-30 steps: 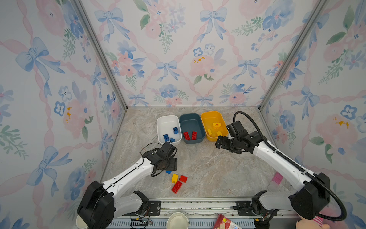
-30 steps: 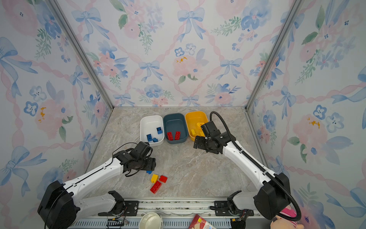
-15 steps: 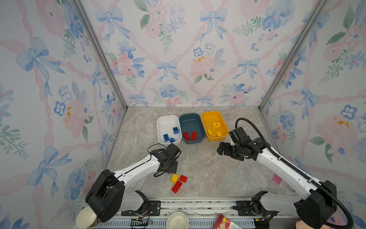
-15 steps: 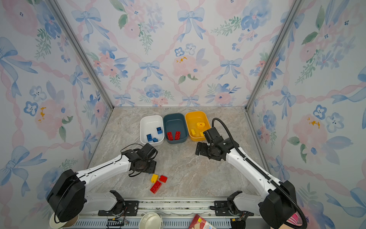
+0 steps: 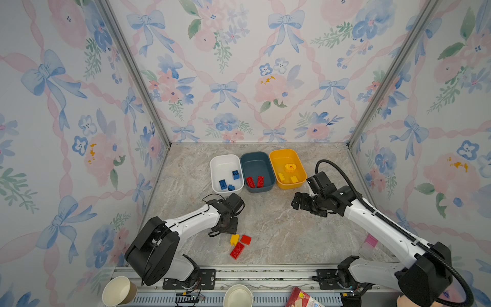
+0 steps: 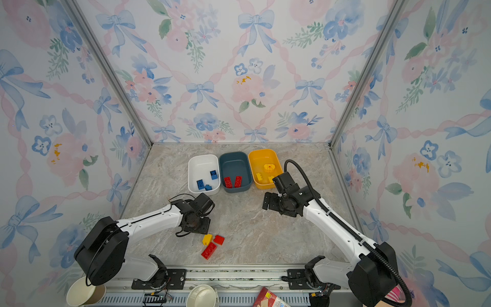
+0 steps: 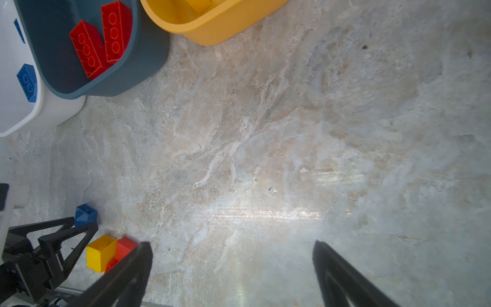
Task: Sort the legos into containers by color
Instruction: 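Lower the left gripper onto the blue brick and close it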
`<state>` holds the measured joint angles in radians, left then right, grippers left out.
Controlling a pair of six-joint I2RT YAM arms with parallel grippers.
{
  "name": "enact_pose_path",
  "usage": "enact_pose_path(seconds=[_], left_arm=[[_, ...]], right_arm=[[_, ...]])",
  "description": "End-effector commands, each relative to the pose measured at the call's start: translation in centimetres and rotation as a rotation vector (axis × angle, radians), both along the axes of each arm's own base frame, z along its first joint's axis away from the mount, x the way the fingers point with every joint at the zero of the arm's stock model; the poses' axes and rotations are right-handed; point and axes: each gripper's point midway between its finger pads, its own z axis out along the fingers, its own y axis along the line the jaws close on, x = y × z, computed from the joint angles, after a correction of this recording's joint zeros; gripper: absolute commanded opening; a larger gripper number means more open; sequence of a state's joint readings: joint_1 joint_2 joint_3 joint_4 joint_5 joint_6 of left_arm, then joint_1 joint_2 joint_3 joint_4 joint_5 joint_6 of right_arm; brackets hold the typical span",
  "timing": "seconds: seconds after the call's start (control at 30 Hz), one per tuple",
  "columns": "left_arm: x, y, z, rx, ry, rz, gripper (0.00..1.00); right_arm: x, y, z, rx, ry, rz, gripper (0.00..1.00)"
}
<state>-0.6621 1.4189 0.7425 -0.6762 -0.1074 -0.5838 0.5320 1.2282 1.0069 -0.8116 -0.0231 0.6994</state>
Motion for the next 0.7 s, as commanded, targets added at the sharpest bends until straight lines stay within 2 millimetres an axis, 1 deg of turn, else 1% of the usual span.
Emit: enact_pose_path(seconds=[0.0,0.27,0.37,0.67], left_arm=[[0.26,-0.43,0.00,-0.003,-0.003,-0.006,0.60],[0.27,-0.53,-0.56,0.000,0.008,-0.008,0.55],[0.28,-0.62,-0.58,-0.001,0.008,-0.009,0.51],[0.25,-0.59,-0.50,-0.002,0.004,-0.010,0.35]], right_arm=[[-0.65,-0.39,-0.13,0.005,0.010,-0.007,0.97],[-0.71,-0.53,-0.40,0.009,0.015,-0.013,0.97],[-0.70,-0.55,-0.30,0.010,0.014,-0.014,0.97],[-0.69,-0.64,-0.11,0.014,0.012,-0.018,0.97]])
